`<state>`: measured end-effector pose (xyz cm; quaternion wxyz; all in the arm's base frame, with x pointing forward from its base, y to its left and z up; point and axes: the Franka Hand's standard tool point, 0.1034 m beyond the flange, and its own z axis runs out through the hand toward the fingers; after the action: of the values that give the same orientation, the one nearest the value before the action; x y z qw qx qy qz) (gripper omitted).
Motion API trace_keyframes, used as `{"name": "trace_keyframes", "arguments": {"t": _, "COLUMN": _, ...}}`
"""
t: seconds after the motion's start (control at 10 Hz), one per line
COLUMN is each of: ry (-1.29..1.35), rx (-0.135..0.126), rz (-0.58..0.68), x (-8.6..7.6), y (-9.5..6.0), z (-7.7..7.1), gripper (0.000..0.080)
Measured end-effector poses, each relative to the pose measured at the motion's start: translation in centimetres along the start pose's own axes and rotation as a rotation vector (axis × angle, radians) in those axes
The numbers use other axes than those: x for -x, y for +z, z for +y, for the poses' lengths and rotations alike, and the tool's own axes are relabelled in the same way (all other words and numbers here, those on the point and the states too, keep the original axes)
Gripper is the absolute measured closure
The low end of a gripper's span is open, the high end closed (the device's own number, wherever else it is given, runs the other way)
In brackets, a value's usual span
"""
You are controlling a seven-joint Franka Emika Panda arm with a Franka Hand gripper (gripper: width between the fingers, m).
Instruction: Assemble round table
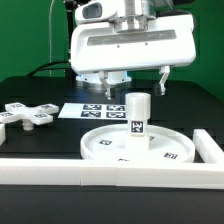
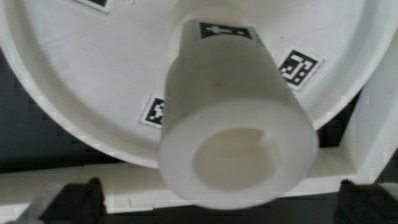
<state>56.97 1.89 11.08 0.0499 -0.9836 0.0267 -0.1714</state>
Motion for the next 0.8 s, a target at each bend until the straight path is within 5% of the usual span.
{"name": "trace_keyframes", "arguments": {"t": 0.4, "ry": 0.001, "rx": -0.017, "rz": -0.036, "x": 0.1, "y": 0.0, "z": -0.3, "gripper": 0.0151}}
{"name": "trace_keyframes", "arguments": {"t": 0.5, "ry": 0.001, "rx": -0.039, "rz": -0.112, "x": 1.1, "y": 0.5, "z": -0.5, "gripper": 0.0151}}
{"name": "trace_keyframes", "arguments": {"t": 0.8, "ry": -0.025, "rx": -0.09, "rz": -0.331, "x": 0.5, "y": 1.1, "z": 0.3, "gripper": 0.0151}}
